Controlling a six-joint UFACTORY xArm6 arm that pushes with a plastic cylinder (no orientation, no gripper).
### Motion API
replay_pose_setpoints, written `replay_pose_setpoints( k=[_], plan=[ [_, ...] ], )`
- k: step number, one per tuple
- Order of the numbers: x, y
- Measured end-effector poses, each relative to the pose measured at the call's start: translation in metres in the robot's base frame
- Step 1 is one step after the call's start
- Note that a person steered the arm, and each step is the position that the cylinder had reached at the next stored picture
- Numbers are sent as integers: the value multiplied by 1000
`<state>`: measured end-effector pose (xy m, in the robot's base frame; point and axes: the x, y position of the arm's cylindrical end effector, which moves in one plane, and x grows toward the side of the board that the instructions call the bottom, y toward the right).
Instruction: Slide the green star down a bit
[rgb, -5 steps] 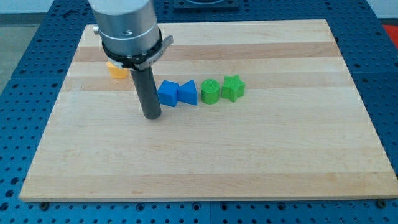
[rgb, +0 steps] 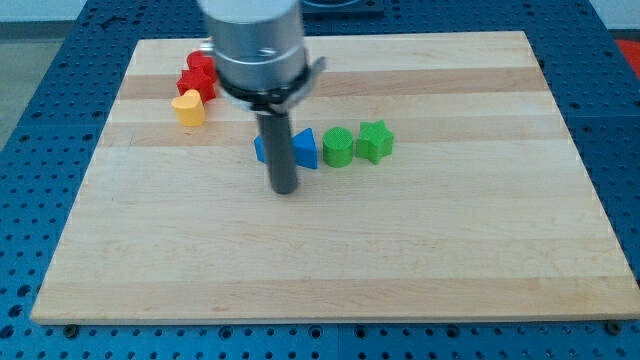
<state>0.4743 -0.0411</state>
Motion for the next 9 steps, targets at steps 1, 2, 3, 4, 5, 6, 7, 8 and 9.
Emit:
replay_pose_setpoints(
  k=[1, 2, 3, 4, 5, 6, 7, 8, 9],
  plan=[
    [2, 78],
    [-3, 151],
    [-59, 167],
    [-118, 149],
    [-139, 95],
    [-130, 83],
    [-110, 83],
    [-104, 85],
    [-86, 86]
  ],
)
